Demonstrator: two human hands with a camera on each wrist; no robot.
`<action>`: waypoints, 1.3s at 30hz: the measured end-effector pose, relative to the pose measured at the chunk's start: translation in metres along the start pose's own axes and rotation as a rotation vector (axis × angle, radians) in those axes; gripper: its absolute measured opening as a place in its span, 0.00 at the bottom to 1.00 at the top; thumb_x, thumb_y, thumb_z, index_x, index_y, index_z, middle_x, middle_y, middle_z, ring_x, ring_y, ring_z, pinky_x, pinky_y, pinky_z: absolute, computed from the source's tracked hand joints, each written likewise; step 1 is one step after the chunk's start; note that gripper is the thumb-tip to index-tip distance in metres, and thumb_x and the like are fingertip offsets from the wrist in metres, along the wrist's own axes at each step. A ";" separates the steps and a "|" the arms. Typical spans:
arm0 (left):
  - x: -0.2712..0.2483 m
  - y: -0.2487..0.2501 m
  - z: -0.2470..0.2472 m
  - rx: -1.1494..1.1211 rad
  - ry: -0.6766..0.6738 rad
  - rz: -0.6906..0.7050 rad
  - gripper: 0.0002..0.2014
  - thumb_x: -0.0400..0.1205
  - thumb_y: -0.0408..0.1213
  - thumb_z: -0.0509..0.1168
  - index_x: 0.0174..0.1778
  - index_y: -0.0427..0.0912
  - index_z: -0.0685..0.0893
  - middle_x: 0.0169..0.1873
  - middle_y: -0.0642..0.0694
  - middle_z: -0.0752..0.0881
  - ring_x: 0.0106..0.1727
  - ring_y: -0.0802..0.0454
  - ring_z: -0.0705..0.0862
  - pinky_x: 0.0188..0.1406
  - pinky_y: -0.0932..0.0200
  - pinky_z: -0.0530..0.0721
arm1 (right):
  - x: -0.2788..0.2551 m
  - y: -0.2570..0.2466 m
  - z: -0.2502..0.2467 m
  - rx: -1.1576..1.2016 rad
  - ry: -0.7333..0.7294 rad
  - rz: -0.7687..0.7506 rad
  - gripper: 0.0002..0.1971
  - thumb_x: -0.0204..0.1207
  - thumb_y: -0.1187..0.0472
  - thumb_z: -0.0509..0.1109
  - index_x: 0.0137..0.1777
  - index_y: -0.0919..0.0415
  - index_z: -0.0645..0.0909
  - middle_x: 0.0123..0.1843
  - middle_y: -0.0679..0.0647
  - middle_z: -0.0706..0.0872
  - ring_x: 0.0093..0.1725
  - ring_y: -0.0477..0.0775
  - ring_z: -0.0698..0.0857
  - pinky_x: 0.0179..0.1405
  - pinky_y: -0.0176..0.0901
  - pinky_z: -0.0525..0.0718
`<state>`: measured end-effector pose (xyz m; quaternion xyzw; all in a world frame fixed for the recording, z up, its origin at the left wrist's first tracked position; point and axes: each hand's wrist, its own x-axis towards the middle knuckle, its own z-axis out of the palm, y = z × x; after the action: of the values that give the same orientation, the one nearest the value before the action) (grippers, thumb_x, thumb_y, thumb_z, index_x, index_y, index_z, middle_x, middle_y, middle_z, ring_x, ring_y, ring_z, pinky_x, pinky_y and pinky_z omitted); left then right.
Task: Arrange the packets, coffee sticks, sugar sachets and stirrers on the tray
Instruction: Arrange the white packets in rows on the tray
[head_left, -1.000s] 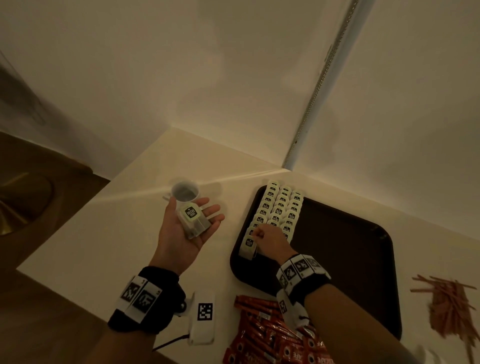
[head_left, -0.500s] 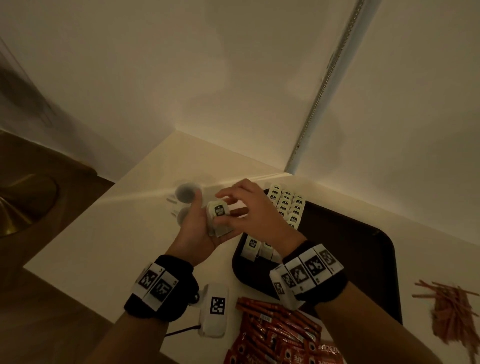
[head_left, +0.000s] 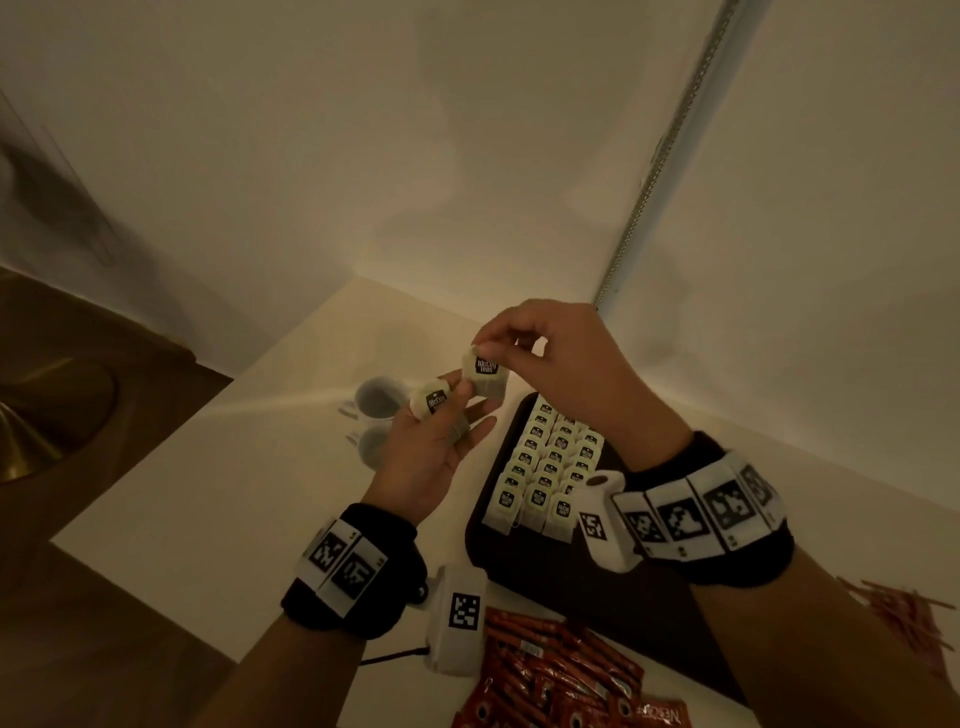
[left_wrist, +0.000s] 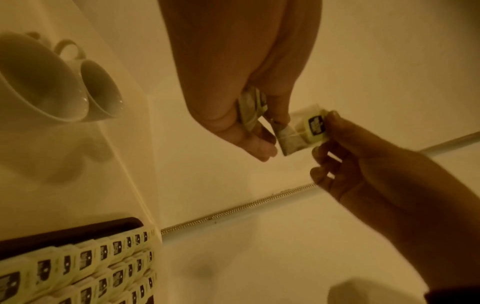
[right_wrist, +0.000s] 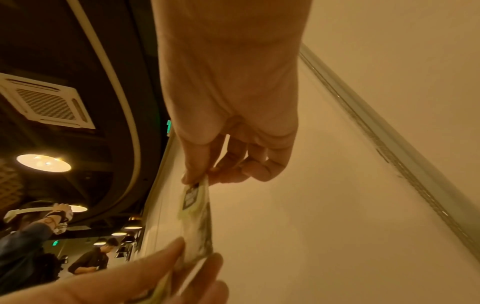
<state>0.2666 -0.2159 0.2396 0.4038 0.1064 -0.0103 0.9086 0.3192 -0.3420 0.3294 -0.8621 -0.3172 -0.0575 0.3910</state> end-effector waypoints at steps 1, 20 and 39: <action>-0.001 -0.001 0.004 -0.003 -0.016 0.015 0.09 0.83 0.36 0.61 0.57 0.43 0.82 0.48 0.48 0.90 0.50 0.52 0.89 0.41 0.64 0.86 | 0.002 -0.005 -0.005 -0.035 -0.020 0.001 0.04 0.74 0.60 0.74 0.46 0.56 0.89 0.38 0.45 0.87 0.35 0.42 0.80 0.38 0.28 0.76; -0.014 -0.003 0.030 -0.287 -0.134 -0.148 0.34 0.70 0.60 0.59 0.64 0.38 0.80 0.52 0.44 0.90 0.48 0.52 0.89 0.34 0.66 0.88 | 0.011 -0.031 -0.031 -0.203 -0.035 0.155 0.06 0.76 0.58 0.71 0.48 0.56 0.89 0.31 0.36 0.77 0.30 0.24 0.76 0.33 0.15 0.71; -0.011 -0.003 -0.025 -0.113 0.085 -0.165 0.31 0.85 0.61 0.45 0.61 0.38 0.81 0.51 0.40 0.90 0.47 0.43 0.90 0.39 0.57 0.89 | -0.056 0.056 -0.002 -0.180 -0.164 0.392 0.06 0.78 0.63 0.69 0.51 0.62 0.86 0.43 0.47 0.86 0.36 0.33 0.79 0.42 0.22 0.75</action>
<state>0.2509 -0.2000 0.2236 0.3416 0.1783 -0.0619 0.9207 0.3077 -0.3987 0.2755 -0.9405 -0.1677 0.0616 0.2891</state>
